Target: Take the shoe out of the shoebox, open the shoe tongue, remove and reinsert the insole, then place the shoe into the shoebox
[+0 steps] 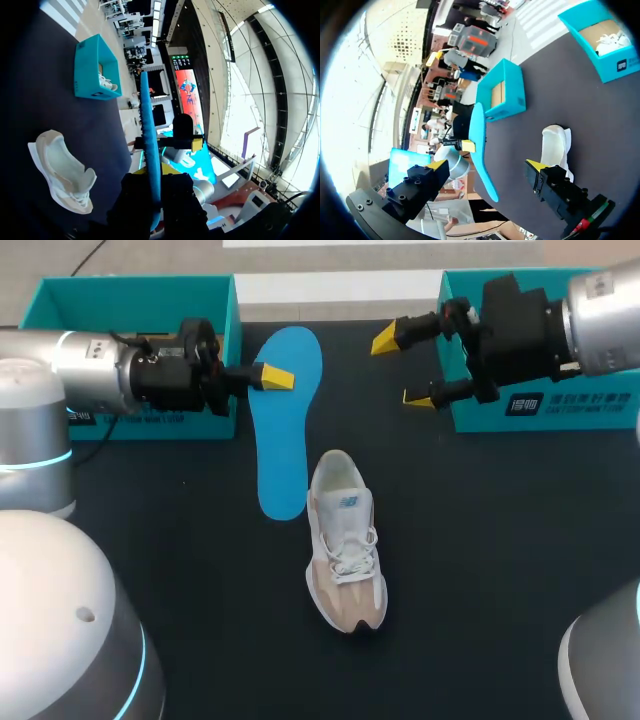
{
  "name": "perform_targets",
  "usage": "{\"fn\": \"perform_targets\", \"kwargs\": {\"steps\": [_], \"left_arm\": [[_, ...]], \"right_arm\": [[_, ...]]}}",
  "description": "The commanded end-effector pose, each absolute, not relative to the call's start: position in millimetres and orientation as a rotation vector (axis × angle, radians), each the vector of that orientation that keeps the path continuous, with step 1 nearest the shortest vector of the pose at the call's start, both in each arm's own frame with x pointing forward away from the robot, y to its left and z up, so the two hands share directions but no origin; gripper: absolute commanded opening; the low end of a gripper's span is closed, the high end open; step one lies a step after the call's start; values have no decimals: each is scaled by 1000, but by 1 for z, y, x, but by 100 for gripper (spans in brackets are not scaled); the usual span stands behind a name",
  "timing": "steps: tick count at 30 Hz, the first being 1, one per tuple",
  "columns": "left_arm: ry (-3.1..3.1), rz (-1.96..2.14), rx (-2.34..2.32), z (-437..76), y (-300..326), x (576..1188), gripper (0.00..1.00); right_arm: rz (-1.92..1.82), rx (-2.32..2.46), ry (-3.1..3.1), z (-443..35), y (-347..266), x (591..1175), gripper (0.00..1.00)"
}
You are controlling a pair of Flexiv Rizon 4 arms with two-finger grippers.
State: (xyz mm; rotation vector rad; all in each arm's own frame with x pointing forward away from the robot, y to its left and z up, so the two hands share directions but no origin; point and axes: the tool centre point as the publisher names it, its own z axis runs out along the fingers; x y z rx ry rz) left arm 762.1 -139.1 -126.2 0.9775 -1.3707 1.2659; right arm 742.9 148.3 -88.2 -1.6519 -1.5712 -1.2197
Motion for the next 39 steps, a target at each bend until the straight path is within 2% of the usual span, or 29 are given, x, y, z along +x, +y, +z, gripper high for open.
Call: {"fn": "perform_targets", "kwargs": {"steps": [1,16,39], "left_arm": [[-1372,1266,980,-126,-139,761,0],[-1372,1266,980,-126,-139,761,0],[-1372,1266,980,-126,-139,761,0]], "right_arm": [[-1376,-1404,-1560,-92,152,746,100],[-1435,-1366,-1457,-115,146,747,100],[-1446,-1365,-1451,-115,145,747,100]]}}
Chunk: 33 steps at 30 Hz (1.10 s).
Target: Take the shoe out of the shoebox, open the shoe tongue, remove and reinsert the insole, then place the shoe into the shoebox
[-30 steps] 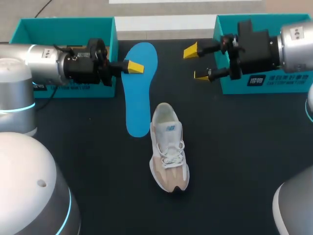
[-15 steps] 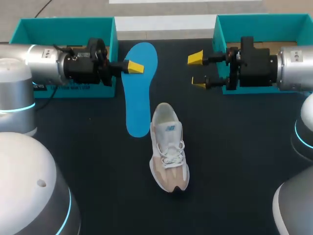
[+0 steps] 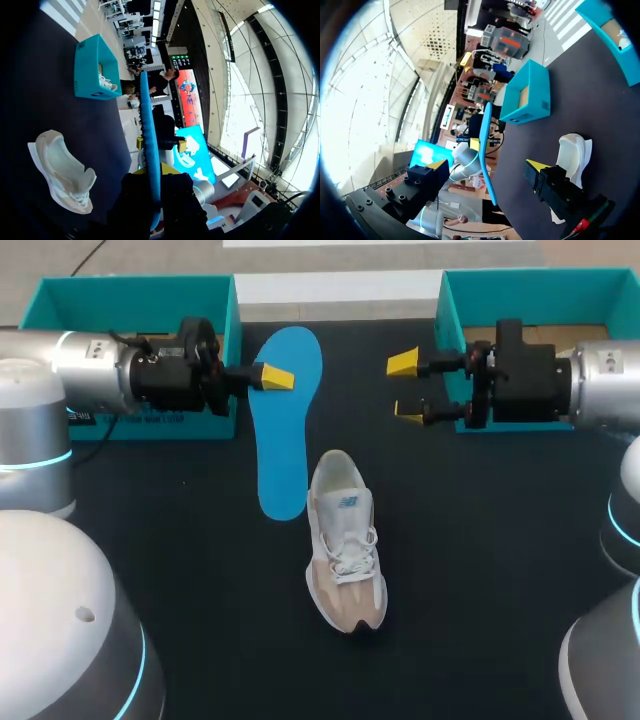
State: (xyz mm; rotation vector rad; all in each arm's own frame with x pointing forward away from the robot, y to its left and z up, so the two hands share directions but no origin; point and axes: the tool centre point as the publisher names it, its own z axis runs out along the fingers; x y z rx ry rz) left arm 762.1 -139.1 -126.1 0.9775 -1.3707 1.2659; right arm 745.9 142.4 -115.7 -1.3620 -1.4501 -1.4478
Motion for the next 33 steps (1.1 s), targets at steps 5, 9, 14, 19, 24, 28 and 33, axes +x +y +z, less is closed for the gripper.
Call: {"fn": "perform_targets", "kwargs": {"steps": [5,9,14,19,24,28,33], "left_arm": [[-1427,1373,884,-129,-139,759,0],[-1565,1615,674,-137,-139,761,0],[-1744,1869,429,-137,-140,763,0],[-2049,1969,193,-130,-140,762,0],[-2310,2150,-13,-122,-139,768,0],[-2432,2424,-361,-124,-138,778,0],[-2386,2665,-687,-115,-135,783,0]], "right_arm": [[-1446,-1365,-1451,-115,145,747,100],[-1446,-1365,-1451,-115,145,747,100],[-1446,-1365,-1451,-115,145,747,100],[-1446,-1365,-1451,-115,145,747,100],[-1446,-1365,-1451,-115,145,747,100],[-1446,-1365,-1451,-115,145,747,100],[-1446,-1365,-1451,-115,145,747,100]]}}
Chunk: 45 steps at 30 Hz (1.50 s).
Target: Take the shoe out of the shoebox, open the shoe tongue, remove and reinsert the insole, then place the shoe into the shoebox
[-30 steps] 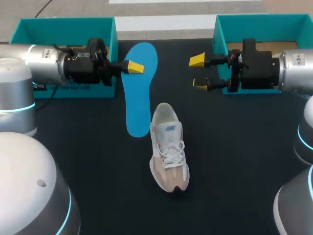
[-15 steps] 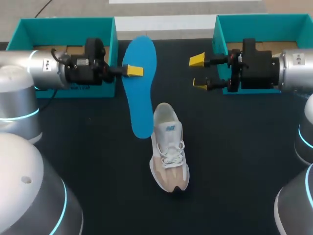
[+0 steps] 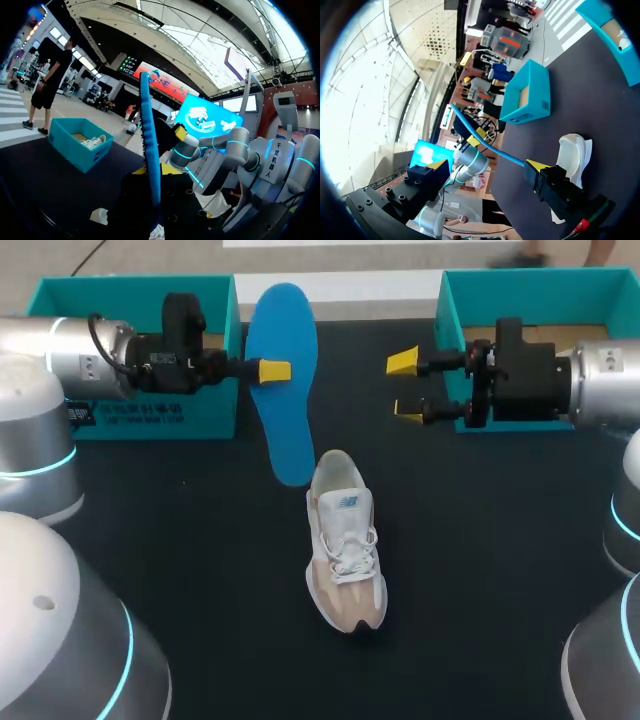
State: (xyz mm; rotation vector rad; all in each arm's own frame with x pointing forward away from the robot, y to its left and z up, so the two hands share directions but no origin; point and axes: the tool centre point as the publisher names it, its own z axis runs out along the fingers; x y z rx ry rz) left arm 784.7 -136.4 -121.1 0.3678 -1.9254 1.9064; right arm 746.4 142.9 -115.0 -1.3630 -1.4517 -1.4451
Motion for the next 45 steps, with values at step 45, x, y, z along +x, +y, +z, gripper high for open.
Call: {"fn": "perform_targets", "kwargs": {"steps": [45], "left_arm": [[-1668,2455,-3217,-120,-130,780,0]], "right_arm": [[-1446,-1365,-1451,-115,145,747,100]]}}
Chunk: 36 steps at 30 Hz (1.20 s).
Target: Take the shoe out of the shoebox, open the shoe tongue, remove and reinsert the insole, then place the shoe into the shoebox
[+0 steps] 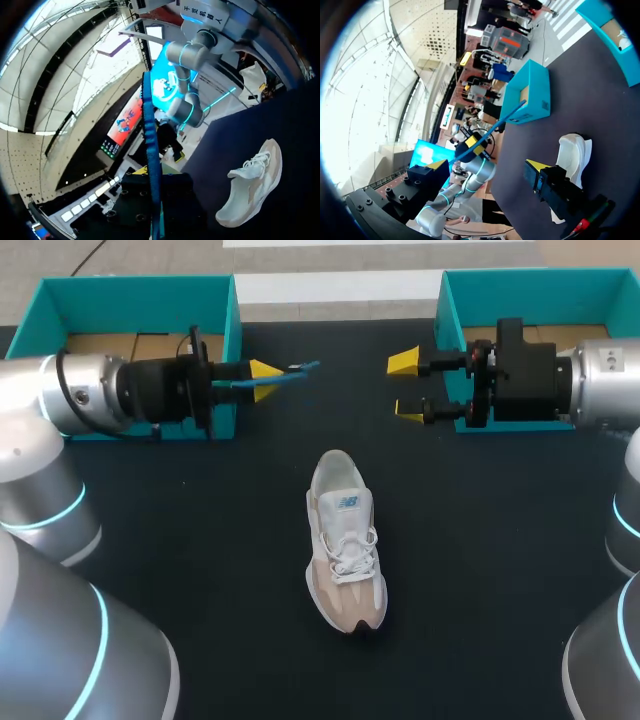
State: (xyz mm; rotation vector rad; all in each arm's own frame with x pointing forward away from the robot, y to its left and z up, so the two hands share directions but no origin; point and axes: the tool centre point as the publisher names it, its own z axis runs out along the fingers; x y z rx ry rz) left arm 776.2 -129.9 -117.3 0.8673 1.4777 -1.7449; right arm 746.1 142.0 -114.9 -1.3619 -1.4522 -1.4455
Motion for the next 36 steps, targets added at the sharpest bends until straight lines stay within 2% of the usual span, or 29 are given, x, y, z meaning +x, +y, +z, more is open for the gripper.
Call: {"fn": "perform_targets", "kwargs": {"steps": [1,29,36], "left_arm": [[727,-1069,1401,-120,-130,780,0],[858,-1039,1281,-124,-132,783,0],[910,-1042,1242,-124,-132,785,0]], "right_arm": [[-1446,-1365,-1451,-115,145,747,100],[-1446,-1365,-1451,-115,145,747,100],[-1447,-1319,-1519,-120,161,744,100]]}}
